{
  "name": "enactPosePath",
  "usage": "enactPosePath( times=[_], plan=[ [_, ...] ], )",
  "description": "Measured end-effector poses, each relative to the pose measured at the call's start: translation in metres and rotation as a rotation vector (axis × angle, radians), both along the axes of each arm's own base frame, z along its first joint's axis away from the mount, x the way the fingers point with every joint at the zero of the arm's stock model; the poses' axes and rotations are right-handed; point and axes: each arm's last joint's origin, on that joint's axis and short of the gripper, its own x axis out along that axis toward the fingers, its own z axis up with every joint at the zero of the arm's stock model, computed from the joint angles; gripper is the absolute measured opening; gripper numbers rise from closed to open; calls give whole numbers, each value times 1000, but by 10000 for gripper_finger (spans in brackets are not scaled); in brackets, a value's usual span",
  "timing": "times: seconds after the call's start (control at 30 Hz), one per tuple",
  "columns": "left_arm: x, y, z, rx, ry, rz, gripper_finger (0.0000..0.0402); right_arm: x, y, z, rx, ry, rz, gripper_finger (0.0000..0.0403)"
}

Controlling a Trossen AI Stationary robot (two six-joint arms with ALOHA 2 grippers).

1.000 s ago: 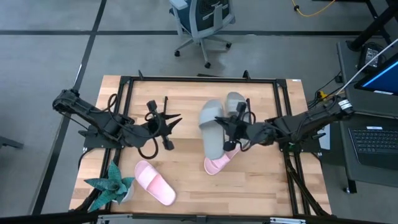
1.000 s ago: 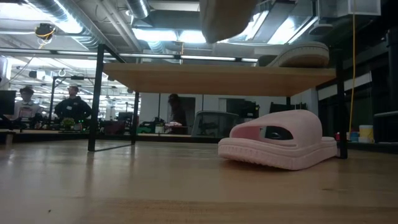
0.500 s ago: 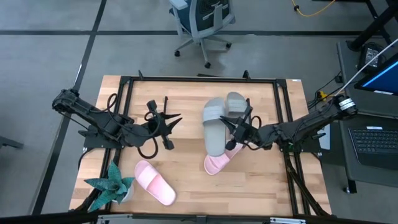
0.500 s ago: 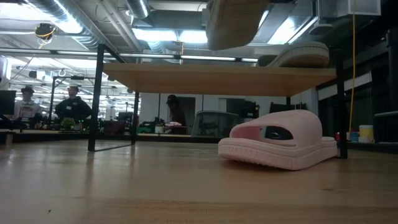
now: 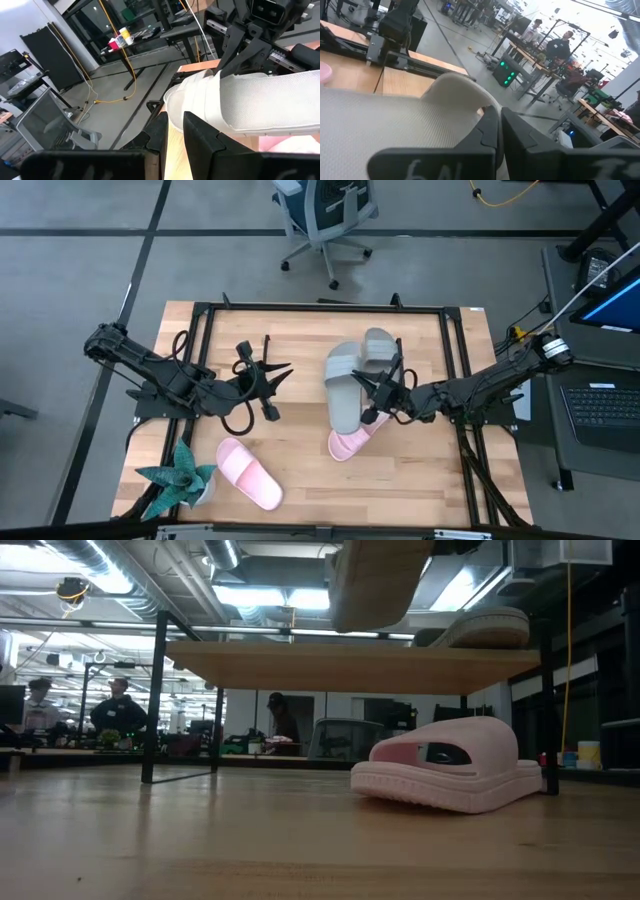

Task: Pick and place slides into the shelf
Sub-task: Put the gray slide on the shelf

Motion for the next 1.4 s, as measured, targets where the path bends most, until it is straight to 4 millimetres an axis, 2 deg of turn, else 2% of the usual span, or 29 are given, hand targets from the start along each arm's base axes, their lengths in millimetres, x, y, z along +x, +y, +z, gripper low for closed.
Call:
enactPosePath(
  times=[0.23,0.87,1.4],
  plan=[
    [0,0,0,0,4,-6,52,1,1,-4,-12,35,41,12],
    [0,0,-1,1,7,-7,52,10,-15,-13,-22,85,-23,12],
    [0,0,-1,-1,7,-7,52,9,-16,-19,-41,145,-26,12]
  ],
)
